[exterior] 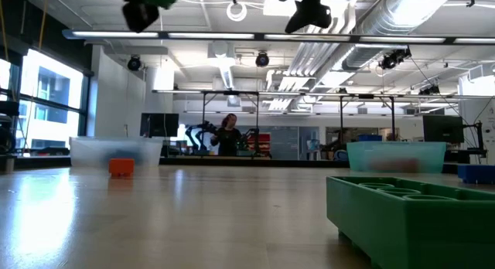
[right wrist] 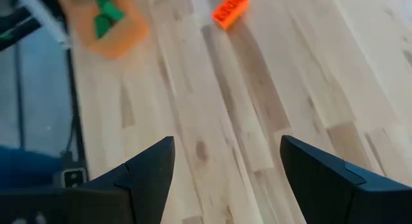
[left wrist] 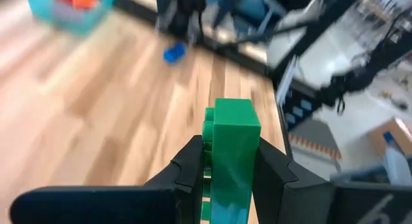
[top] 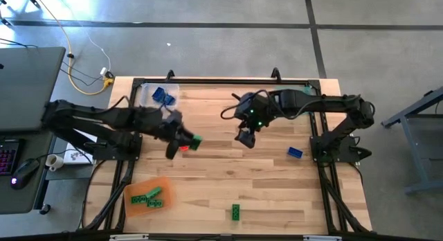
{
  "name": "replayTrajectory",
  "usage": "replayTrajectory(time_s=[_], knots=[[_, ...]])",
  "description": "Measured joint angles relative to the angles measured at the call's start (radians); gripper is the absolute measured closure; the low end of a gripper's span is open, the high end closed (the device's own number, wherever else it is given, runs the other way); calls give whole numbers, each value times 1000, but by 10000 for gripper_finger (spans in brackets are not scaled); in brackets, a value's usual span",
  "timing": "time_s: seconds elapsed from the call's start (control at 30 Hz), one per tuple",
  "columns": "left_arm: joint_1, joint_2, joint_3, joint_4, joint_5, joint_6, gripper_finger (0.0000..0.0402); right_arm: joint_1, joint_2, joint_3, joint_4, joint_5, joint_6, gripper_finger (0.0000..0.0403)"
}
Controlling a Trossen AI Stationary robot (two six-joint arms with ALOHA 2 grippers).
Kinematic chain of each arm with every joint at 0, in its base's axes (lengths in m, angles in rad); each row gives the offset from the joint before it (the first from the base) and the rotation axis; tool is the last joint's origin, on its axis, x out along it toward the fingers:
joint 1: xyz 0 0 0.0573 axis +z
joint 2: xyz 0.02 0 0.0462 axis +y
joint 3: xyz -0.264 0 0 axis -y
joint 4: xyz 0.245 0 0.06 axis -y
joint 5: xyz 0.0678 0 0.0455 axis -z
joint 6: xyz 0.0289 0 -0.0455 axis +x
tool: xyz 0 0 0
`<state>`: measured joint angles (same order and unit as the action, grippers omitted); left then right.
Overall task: Sort & place blocks by color
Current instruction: Put the right green game piece into the orange bin
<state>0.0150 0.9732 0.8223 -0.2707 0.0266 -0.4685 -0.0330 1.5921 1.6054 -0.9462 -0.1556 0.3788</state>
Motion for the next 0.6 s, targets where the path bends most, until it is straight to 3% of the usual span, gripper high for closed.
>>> replayTrajectory(time_s=[0.37, 0.6], knots=[[-318, -11, 0, -314, -94, -245, 331, 94, 0, 0, -106, 98, 143, 135], [-480, 33, 0, -406, -128, -380, 330, 170, 0, 0, -182, 169, 229, 135]])
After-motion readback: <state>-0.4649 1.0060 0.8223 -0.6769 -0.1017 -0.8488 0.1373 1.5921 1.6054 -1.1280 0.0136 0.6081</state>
